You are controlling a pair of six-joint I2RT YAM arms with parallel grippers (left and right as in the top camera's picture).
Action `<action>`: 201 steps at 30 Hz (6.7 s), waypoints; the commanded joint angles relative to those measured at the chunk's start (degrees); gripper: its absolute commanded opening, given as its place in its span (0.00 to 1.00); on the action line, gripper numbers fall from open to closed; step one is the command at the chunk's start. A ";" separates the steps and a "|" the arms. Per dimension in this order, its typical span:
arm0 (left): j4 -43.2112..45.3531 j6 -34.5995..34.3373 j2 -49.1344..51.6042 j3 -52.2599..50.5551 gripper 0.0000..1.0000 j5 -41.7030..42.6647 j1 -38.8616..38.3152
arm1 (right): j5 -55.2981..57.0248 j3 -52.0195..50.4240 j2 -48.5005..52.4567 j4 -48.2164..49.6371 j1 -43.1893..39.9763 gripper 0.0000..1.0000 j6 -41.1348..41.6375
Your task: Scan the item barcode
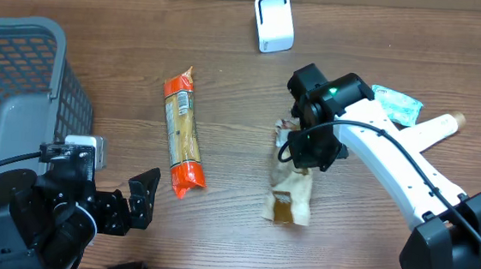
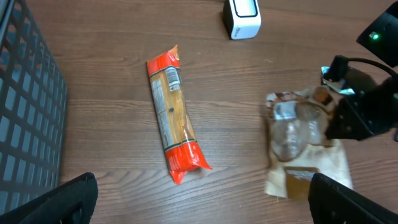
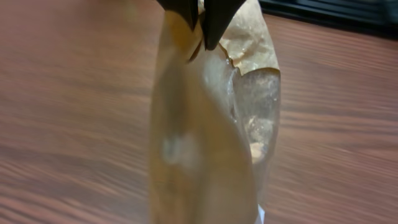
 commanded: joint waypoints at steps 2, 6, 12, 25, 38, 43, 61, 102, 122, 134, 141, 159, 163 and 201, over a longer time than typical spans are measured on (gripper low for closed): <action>0.20 0.85 -0.02 0.63 1.00 -0.22 0.20 | 8.98 2.01 -0.28 -2.84 1.84 0.04 -0.37; 0.20 0.85 -0.02 0.63 1.00 -0.22 0.20 | 8.07 1.97 -0.28 -1.97 4.44 0.04 -0.39; 0.20 0.85 -0.02 0.63 1.00 -0.22 0.20 | -2.69 -0.61 -0.22 5.66 5.92 0.12 -0.35; 0.20 0.85 -0.02 0.63 1.00 -0.22 0.20 | -15.74 -15.50 -0.22 24.61 5.97 0.20 -0.09; 0.20 0.85 -0.02 0.63 1.00 -0.22 0.20 | -18.51 -18.14 -0.22 24.85 -2.80 0.78 -1.36; 0.20 0.85 -0.02 0.63 0.99 -0.22 0.20 | -28.17 -24.39 -0.22 25.51 -8.26 0.79 -6.93; 0.20 0.85 -0.02 0.63 1.00 -0.22 0.20 | -46.62 -42.25 -0.22 48.22 -6.21 0.80 4.63; 0.20 0.85 -0.02 0.63 1.00 -0.22 0.20 | -36.81 -42.23 12.13 97.77 5.09 0.40 39.04; 0.20 0.85 -0.02 0.63 1.00 -0.22 0.20 | -47.52 -42.23 9.31 100.15 0.79 0.04 33.88; 0.20 0.85 -0.02 0.63 1.00 -0.22 0.20 | -46.27 -38.82 -9.88 73.70 -6.95 0.04 14.21; 0.20 0.85 -0.02 0.63 1.00 -0.22 0.20 | -41.94 -25.73 -15.21 49.48 -7.02 0.04 -1.60; 0.20 0.85 -0.02 0.63 0.99 -0.22 0.20 | -64.70 2.97 -15.30 24.09 -13.11 0.04 -27.50; 0.20 0.85 -0.02 0.63 1.00 -0.22 0.20 | -70.23 2.97 -15.30 24.06 -17.68 0.04 -27.43; 0.20 0.85 -0.02 0.63 1.00 -0.22 0.20 | 40.94 18.40 15.89 68.98 -5.31 0.04 -57.68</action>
